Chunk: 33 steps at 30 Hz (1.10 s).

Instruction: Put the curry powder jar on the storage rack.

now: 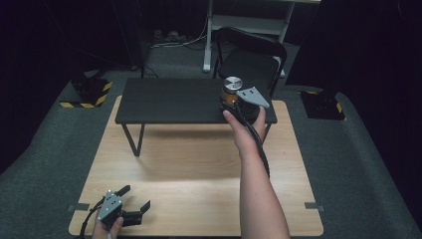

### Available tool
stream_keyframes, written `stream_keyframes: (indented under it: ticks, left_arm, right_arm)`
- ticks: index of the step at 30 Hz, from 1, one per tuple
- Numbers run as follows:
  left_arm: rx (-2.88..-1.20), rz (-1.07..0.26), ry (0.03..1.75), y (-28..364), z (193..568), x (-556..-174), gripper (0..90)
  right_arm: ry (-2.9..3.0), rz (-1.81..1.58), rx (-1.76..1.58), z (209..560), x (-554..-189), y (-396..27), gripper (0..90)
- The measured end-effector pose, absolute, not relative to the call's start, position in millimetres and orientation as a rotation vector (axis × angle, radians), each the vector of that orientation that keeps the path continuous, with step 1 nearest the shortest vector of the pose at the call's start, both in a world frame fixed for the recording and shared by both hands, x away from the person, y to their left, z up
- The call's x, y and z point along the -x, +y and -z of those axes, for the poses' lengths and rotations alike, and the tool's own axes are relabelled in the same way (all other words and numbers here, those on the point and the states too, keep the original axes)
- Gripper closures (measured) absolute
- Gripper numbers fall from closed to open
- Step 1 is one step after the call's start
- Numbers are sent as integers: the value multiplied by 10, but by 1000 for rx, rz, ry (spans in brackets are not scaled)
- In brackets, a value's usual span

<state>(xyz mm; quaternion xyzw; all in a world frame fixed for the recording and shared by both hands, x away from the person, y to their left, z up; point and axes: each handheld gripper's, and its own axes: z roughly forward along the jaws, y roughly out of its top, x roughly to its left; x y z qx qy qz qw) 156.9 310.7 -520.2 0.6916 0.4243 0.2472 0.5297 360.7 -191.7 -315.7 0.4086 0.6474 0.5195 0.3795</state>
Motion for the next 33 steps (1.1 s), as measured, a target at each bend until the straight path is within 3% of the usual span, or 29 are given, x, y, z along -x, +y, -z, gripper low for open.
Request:
stream_keyframes:
  ticks: [19,26,33]
  left_arm:
    - [-1645,-584,1014,3118,5207,-1570,7]
    - [-1644,-585,1014,3116,5209,-1569,7]
    - [-1647,-586,1013,3114,5207,-1569,7]
  right_arm:
    - [1635,-1371,-1047,3236,-3620,-1985,300]
    - [1598,-1407,-1013,3249,-3553,-1987,51]
    - [1582,-1438,-976,3271,-3439,-2060,2]
